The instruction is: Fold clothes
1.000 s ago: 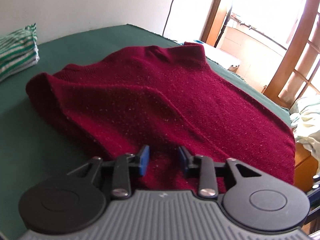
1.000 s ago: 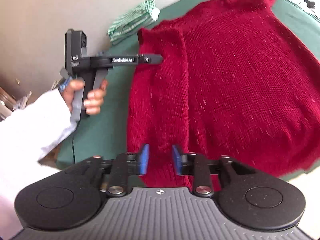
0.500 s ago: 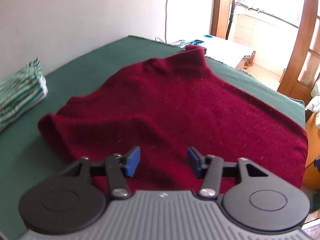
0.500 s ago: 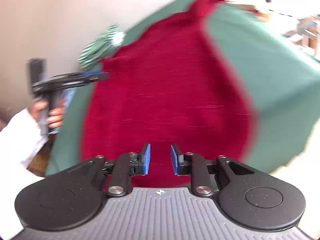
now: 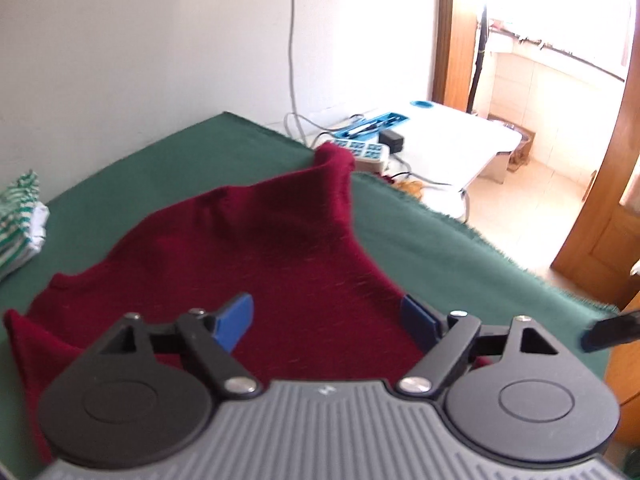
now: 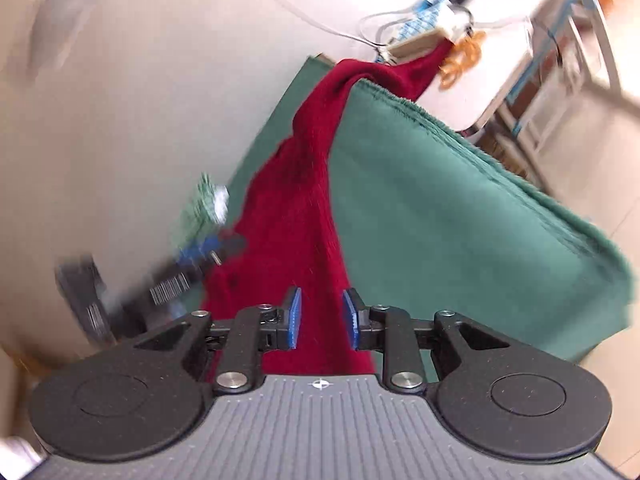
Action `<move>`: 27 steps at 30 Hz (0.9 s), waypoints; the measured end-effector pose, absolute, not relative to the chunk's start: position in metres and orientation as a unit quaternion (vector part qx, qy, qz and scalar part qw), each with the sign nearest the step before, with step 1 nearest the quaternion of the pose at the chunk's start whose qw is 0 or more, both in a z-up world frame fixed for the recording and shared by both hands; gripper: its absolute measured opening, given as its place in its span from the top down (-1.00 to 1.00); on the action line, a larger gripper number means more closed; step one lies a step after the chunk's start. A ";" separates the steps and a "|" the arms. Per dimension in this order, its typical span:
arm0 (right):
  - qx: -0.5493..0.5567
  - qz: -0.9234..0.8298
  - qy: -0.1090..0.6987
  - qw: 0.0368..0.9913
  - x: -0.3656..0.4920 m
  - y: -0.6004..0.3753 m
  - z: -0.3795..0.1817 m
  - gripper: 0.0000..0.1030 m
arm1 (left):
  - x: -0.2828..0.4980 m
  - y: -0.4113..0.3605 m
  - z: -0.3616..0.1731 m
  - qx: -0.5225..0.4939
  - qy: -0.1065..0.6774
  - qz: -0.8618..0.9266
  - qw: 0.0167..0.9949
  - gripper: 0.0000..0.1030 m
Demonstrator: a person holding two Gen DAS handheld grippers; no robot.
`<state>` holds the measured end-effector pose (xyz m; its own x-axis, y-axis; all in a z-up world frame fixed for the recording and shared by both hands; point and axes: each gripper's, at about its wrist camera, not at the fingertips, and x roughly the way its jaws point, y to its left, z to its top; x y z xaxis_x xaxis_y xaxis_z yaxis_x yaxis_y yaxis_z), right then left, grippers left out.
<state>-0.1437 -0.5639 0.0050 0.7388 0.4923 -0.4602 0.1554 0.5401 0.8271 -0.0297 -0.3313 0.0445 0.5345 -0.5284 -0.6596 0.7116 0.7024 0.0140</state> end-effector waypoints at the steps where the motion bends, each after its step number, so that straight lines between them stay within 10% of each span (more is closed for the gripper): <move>1: 0.488 0.102 0.343 0.796 -0.135 -0.569 0.006 0.49 | -0.032 -0.337 0.042 0.146 0.323 -0.364 0.861 -0.62; 9: 0.551 0.043 0.324 0.768 -0.070 -0.620 0.034 0.10 | -0.035 -0.333 0.034 0.169 0.319 -0.385 0.849 -0.73; 27: 0.701 0.003 0.372 0.609 0.146 -0.694 -0.101 0.09 | 0.015 -0.437 0.021 0.216 0.327 -0.335 0.857 -0.50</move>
